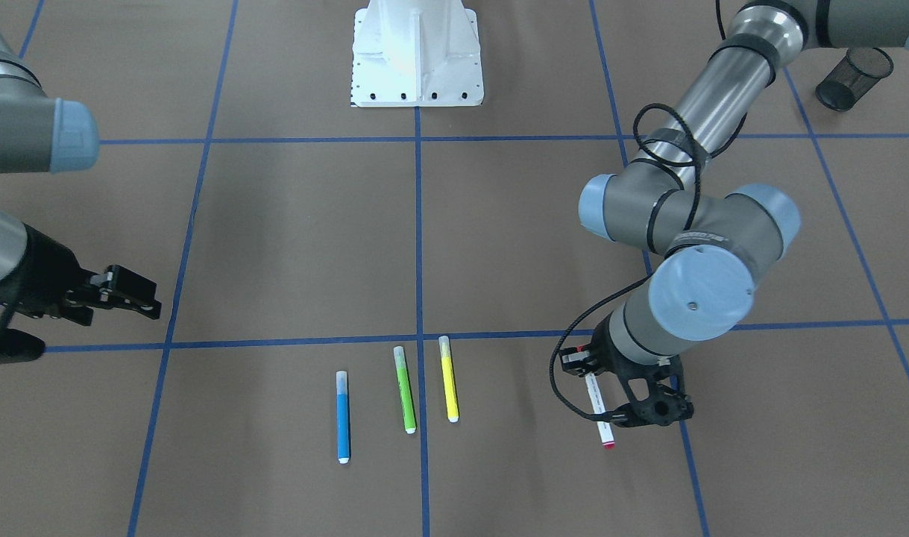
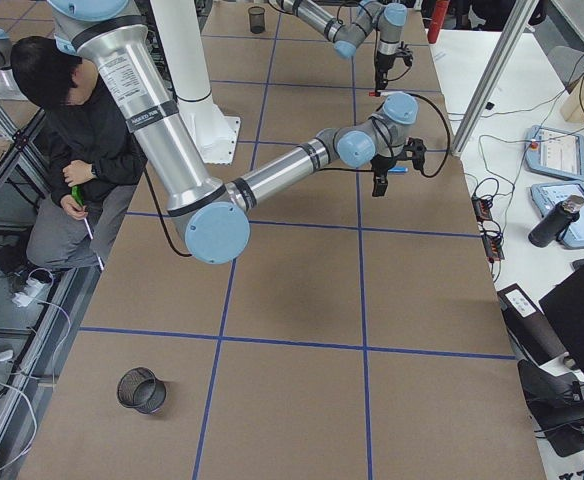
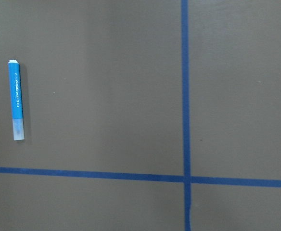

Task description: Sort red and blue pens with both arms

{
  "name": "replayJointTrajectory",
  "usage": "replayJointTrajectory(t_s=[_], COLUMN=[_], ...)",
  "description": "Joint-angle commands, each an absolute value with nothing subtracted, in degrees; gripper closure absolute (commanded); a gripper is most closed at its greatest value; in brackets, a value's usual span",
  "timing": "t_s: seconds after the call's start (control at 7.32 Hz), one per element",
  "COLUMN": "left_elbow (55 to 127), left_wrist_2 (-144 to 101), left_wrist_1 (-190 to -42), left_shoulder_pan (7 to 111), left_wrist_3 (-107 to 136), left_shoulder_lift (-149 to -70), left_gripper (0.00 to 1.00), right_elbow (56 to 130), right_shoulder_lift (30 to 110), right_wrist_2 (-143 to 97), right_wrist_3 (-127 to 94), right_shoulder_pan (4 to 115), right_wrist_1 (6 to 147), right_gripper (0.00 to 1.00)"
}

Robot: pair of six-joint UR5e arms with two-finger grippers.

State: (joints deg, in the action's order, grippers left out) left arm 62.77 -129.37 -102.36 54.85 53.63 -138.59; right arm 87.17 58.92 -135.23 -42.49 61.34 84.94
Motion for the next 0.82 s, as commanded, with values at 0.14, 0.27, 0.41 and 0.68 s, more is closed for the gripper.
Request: replayJointTrajectory(t_s=[0.14,0.27,0.41,0.68], left_elbow=[64.0,64.8,64.9,66.9], left_wrist_2=[-133.0,-133.3,-133.3,-133.3], left_wrist_1=[-102.0,-101.9,-101.9,-101.9], left_shoulder_pan=[62.8,64.4,66.3,69.1], left_wrist_3=[52.9,49.3,46.4,43.6], left_shoulder_lift=[-133.6,-130.8,-129.2,-127.1], left_gripper=[1.0,1.0,1.0,1.0], right_elbow=[71.6,67.6,65.5,62.4], right_shoulder_lift=[44.2,40.6,39.0,37.0], right_wrist_2=[-128.1,-127.2,-125.4,-121.6], right_wrist_3=[-42.5,-42.9,-43.6,-47.3], right_shoulder_pan=[55.6,54.3,53.0,50.0], right_wrist_1=[84.8,84.6,84.6,82.4], right_gripper=[0.01,0.0,0.01,0.03])
